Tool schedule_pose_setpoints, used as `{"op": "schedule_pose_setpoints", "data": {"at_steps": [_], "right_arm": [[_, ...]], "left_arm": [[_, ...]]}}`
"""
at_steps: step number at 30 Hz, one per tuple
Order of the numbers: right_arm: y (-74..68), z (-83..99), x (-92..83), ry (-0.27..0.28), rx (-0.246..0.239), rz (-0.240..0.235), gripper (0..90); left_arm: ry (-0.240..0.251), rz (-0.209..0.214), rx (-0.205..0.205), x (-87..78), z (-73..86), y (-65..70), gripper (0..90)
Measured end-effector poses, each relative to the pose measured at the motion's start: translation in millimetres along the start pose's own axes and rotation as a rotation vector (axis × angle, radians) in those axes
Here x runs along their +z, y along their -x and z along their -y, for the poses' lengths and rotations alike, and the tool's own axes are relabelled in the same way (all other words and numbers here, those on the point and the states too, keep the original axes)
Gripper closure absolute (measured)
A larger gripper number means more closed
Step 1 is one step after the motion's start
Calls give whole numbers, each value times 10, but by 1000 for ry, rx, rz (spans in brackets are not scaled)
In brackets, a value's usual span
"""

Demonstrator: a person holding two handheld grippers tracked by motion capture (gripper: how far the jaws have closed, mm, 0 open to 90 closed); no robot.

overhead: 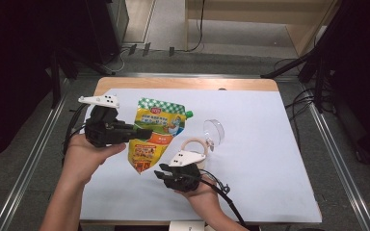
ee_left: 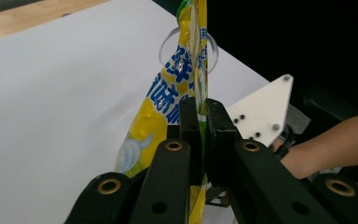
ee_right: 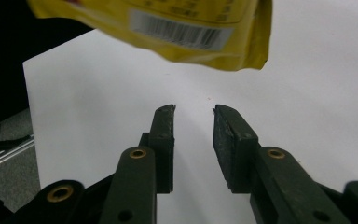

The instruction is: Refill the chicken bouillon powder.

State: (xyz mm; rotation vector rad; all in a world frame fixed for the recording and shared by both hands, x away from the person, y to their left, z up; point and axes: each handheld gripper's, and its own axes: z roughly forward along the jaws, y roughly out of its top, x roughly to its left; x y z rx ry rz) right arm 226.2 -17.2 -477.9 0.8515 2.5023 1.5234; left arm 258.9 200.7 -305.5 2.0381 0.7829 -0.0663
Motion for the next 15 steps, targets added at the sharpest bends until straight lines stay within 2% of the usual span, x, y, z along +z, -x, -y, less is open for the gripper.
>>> {"op": "schedule_pose_setpoints", "data": {"at_steps": [3, 10, 15], "right_arm": [[-7, 39, 39, 18, 12, -6, 768], [26, 134, 87, 54, 32, 9, 786], [14, 159, 78, 110, -17, 10, 791]], "left_arm": [[-16, 10, 6, 10, 27, 73, 885], [-28, 62, -38, 69, 57, 145, 885], [-32, 90, -77, 132, 88, 106, 884]]}}
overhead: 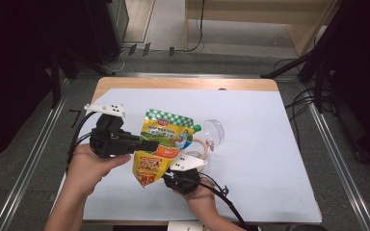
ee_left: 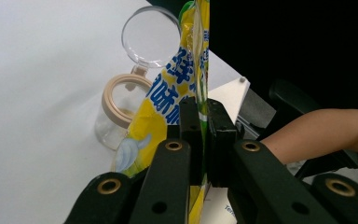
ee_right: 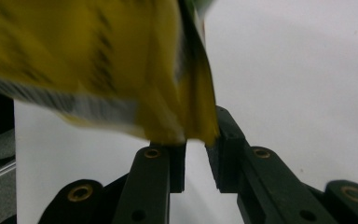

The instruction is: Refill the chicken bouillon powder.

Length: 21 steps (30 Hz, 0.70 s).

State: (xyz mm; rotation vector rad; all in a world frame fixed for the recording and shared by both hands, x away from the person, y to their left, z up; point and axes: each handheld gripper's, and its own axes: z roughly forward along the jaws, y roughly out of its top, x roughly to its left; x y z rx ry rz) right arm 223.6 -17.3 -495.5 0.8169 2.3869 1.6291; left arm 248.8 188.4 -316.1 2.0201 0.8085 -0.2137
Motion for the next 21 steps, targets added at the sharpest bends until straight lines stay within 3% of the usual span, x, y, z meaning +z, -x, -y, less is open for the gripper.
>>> {"op": "schedule_pose_setpoints", "data": {"at_steps": [2, 4, 9, 17, 21], "right_arm": [[-41, -12, -3, -3, -40, 6, 762], [-56, -14, -6, -19, -53, -9, 760], [-160, -84, -33, -77, -151, -3, 743], [-300, -130, -90, -113, -143, -69, 740], [-400, -168, -114, -117, -163, -107, 740]], "left_arm": [[14, 3, -18, 11, 12, -40, 884], [19, -30, -23, 12, 15, -66, 884], [32, -72, -23, 39, 4, -72, 879], [38, -103, -33, 99, -8, -48, 866], [27, -120, -34, 175, -6, -56, 842]]}}
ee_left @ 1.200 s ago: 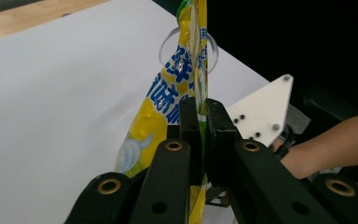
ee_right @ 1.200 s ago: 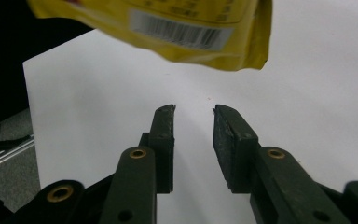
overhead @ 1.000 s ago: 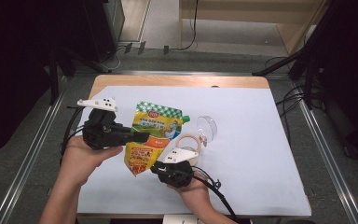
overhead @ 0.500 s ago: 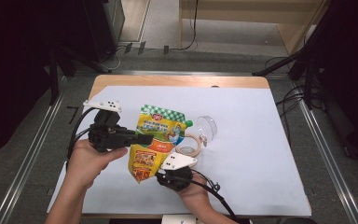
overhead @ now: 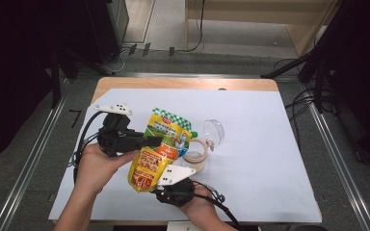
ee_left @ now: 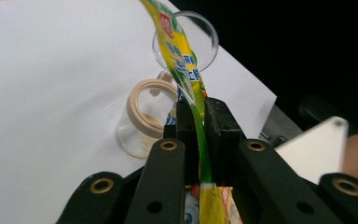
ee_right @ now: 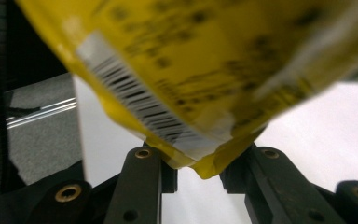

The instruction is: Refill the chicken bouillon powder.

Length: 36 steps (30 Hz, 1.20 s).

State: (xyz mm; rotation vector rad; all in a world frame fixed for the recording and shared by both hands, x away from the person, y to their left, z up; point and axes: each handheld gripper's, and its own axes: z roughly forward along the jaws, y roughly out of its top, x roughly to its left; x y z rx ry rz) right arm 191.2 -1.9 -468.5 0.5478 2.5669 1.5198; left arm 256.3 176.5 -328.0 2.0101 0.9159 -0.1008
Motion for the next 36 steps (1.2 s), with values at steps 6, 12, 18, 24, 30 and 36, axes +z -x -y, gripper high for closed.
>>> {"op": "schedule_pose_setpoints", "data": {"at_steps": [6, 12, 18, 24, 30, 36], "right_arm": [[-66, -4, 12, -9, -1, -32, 733], [-53, -27, 14, -7, 18, -67, 725], [-45, -52, 40, -12, 33, -80, 720], [26, -68, 55, -19, 71, -107, 717], [51, -101, 58, -16, 83, -131, 705], [63, -152, 40, -13, 63, -135, 699]], "left_arm": [[-22, -11, -12, 127, 10, -15, 834], [-44, -58, 6, 227, 1, 16, 811], [-58, -65, -34, 274, -11, -25, 792], [-74, -66, -51, 339, -20, -50, 742], [-77, -34, -127, 389, -35, -105, 715], [-83, -31, -150, 397, -75, -111, 687]]}}
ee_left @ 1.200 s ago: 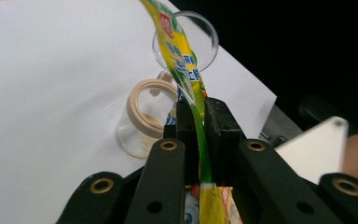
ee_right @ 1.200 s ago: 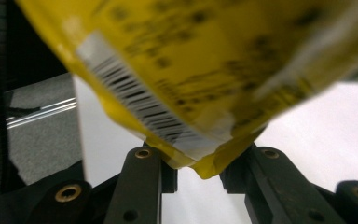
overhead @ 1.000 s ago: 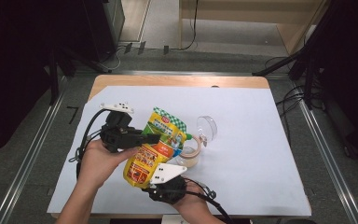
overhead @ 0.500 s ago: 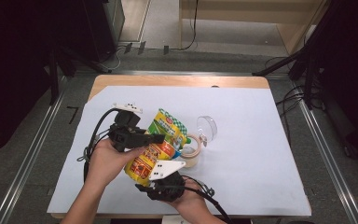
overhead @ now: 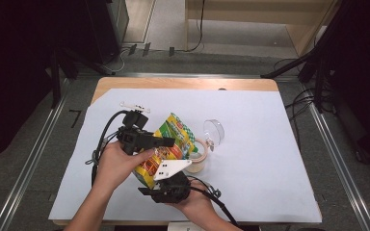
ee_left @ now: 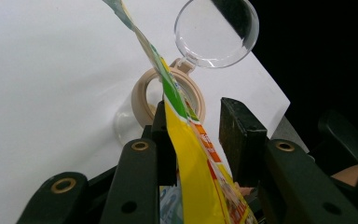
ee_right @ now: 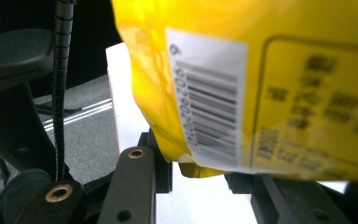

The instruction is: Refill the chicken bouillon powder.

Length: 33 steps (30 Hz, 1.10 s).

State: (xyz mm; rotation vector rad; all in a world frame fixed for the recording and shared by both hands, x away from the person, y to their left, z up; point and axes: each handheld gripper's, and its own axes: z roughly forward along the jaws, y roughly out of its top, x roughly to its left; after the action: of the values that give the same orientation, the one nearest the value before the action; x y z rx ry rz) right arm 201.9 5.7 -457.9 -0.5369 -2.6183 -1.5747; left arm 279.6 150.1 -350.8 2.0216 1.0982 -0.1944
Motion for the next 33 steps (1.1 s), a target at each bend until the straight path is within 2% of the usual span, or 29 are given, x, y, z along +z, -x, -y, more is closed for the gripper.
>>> {"op": "schedule_pose_setpoints", "data": {"at_steps": [1, 5, 8, 13, 14, 16, 20, 23, 28, 31, 33], "right_arm": [[1, -8, -5, -5, -7, -1, 697], [-24, -43, -26, -5, -31, 1, 692], [-15, -82, -44, -4, -30, 8, 691], [30, -129, -60, 25, -13, 31, 690], [32, -137, -61, 30, -8, 28, 688], [38, -161, -64, 44, -14, 25, 686], [18, -171, -50, 36, -33, 30, 684], [27, -162, -43, 41, -38, 32, 684], [33, -165, -21, 50, -19, 29, 679], [50, -183, -12, 58, -8, 15, 678], [55, -190, -13, 61, -5, 15, 670]], "left_arm": [[-11, -8, 1, 0, -16, 5, 701], [-54, 8, -19, 19, -98, -4, 740], [-63, 14, -11, 50, -163, 12, 742], [-64, 35, -33, 76, -263, -3, 743], [-68, 18, -18, 85, -274, 1, 742], [-74, 16, -17, 116, -285, 1, 741], [-89, 15, -11, 126, -286, -8, 744], [-87, 12, -11, 134, -282, -17, 743], [-81, 16, -15, 134, -304, -20, 734], [-65, 26, -35, 119, -319, -22, 732], [-66, 22, -24, 114, -328, -12, 727]]}}
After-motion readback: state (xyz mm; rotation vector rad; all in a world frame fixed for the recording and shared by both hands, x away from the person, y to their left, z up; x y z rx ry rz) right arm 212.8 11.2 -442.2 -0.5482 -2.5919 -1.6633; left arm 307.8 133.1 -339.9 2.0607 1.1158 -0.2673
